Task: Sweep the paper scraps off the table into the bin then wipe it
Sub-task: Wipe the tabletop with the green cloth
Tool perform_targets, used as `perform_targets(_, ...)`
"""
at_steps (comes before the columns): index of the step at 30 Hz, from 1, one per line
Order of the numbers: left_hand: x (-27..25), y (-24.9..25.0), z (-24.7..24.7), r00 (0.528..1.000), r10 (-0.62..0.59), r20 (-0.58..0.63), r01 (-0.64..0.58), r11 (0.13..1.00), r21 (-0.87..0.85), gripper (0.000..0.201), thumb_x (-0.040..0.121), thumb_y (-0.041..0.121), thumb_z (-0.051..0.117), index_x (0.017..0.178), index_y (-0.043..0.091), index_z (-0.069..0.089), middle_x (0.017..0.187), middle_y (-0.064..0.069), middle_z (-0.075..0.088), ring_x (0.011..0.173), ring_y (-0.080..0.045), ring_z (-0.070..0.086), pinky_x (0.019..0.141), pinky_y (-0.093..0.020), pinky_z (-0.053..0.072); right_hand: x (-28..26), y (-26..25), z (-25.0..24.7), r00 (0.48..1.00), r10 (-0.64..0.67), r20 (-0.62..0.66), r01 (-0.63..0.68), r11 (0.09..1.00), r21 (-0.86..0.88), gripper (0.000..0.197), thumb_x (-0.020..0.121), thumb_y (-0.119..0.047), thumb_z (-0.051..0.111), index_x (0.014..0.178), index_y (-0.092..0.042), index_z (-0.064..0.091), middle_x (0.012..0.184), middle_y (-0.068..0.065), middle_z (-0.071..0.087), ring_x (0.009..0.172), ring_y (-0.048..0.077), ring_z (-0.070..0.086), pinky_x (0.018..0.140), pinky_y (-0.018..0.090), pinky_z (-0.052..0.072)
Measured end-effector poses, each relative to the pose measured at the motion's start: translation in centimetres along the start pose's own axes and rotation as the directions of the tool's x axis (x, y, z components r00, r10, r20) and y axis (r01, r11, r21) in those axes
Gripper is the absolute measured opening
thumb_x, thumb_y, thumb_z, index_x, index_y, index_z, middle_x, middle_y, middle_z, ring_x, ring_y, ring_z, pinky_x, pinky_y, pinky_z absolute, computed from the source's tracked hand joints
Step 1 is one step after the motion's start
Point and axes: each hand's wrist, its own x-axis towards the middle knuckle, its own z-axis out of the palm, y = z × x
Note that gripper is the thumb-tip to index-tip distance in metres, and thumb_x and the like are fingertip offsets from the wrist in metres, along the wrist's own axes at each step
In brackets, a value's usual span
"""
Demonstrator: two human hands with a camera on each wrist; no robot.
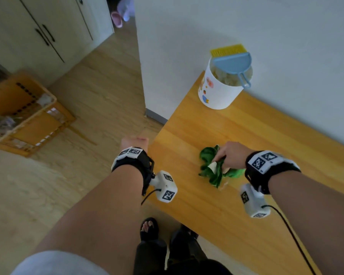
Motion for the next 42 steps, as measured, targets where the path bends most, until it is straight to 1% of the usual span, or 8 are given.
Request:
perform_targets(8, 0.2, -1.8, -1.5, 0.989, -0.05, 0.139, 0.041, 0.997, 0.067, 0.017, 0.089, 0.034, 0.068, 0.1, 0.022, 0.075, 0.097, -0.002, 0.066, 0.091, -0.021, 0.06, 0.079, -0.031, 0.047, 5.6, -10.5, -3.9, 0.884, -0.243, -0.4, 0.256, 0.966, -0.022, 0.041, 0.082, -0.001, 0.066, 0.117, -0.022, 0.071, 0.118, 0.005, 0.066, 0.11, 0.025, 0.058, 0.079, 0.028, 0.044)
perform_targets(19, -0.2, -2.3, -1.5, 0.986, 0.047, 0.162, -0.063, 0.993, 0.097, 0.021, 0.095, 0.027, 0.062, 0.112, 0.02, 0.073, 0.11, -0.005, 0.07, 0.086, -0.018, 0.056, 0.07, -0.027, 0.043, 5.7, -10.1, 0.5, 0.974, -0.22, -0.063, 0.205, 0.961, -0.185, 0.054, 0.086, 0.007, 0.045, 0.12, -0.029, 0.068, 0.14, 0.002, 0.051, 0.145, 0.032, 0.017, 0.109, 0.037, 0.032)
perform_targets(24, -1.3, -2.5, -1.0, 0.983, 0.136, 0.124, -0.157, 0.971, 0.182, 0.031, 0.101, 0.011, 0.046, 0.12, 0.022, 0.069, 0.124, 0.001, 0.068, 0.103, -0.023, 0.064, 0.07, -0.025, 0.045, 2.4, -6.7, 2.8, 0.991, -0.131, 0.028, 0.134, 0.977, -0.163, 0.058, 0.085, 0.011, 0.048, 0.119, -0.031, 0.068, 0.146, 0.0, 0.044, 0.147, 0.03, 0.013, 0.099, 0.032, 0.038)
perform_targets(27, -1.5, -3.2, -1.2, 0.977, 0.165, 0.133, -0.191, 0.956, 0.221, 0.041, 0.1, 0.003, 0.04, 0.119, 0.024, 0.07, 0.126, 0.003, 0.067, 0.087, -0.019, 0.06, 0.065, -0.026, 0.045, 0.1, -4.4, 4.2, 0.995, -0.077, 0.067, 0.087, 0.983, -0.164, 0.049, 0.084, 0.012, 0.053, 0.108, -0.025, 0.074, 0.132, -0.001, 0.06, 0.115, 0.023, 0.056, 0.076, 0.023, 0.049)
perform_targets(30, -2.0, -3.5, -1.7, 0.966, 0.199, 0.165, -0.243, 0.915, 0.321, 0.049, 0.1, -0.001, 0.033, 0.124, 0.025, 0.066, 0.132, 0.007, 0.062, 0.091, -0.018, 0.059, 0.067, -0.024, 0.045, -1.6, -3.1, 4.8, 0.997, -0.024, 0.08, 0.038, 0.982, -0.185, 0.044, 0.086, 0.011, 0.05, 0.103, -0.019, 0.078, 0.108, -0.002, 0.072, 0.068, 0.01, 0.056, 0.049, 0.014, 0.039)
perform_targets(34, -2.3, -3.8, -2.6, 0.959, 0.24, 0.153, -0.282, 0.873, 0.397, 0.037, 0.101, 0.006, 0.034, 0.111, 0.017, 0.068, 0.113, -0.004, 0.065, 0.085, -0.026, 0.059, 0.067, -0.028, 0.048, -2.2, -4.5, 4.3, 0.996, -0.072, -0.055, 0.068, 0.995, -0.07, 0.047, 0.084, 0.012, 0.046, 0.106, -0.017, 0.076, 0.092, -0.006, 0.069, 0.069, 0.014, 0.057, 0.055, 0.02, 0.043)
perform_targets(38, -2.6, -5.1, -2.7, 0.961, 0.264, 0.081, -0.276, 0.908, 0.315, 0.028, 0.096, 0.004, 0.047, 0.098, 0.023, 0.068, 0.114, -0.001, 0.069, 0.082, -0.022, 0.061, 0.062, -0.028, 0.048, -1.3, -8.8, 3.9, 0.935, -0.212, -0.286, 0.212, 0.977, -0.033, 0.046, 0.083, 0.01, 0.051, 0.11, -0.021, 0.073, 0.11, 0.001, 0.058, 0.107, 0.024, 0.05, 0.097, 0.037, 0.042)
perform_targets(42, -3.3, -6.5, -3.1, 0.965, 0.262, 0.017, -0.258, 0.934, 0.248, 0.033, 0.091, 0.0, 0.049, 0.098, 0.024, 0.071, 0.113, -0.001, 0.07, 0.096, -0.025, 0.065, 0.079, -0.03, 0.054, 0.4, -11.4, 6.0, 0.93, -0.29, -0.227, 0.26, 0.953, -0.155, 0.048, 0.084, 0.004, 0.054, 0.116, -0.028, 0.069, 0.127, 0.004, 0.044, 0.122, 0.029, 0.033, 0.096, 0.038, 0.041)
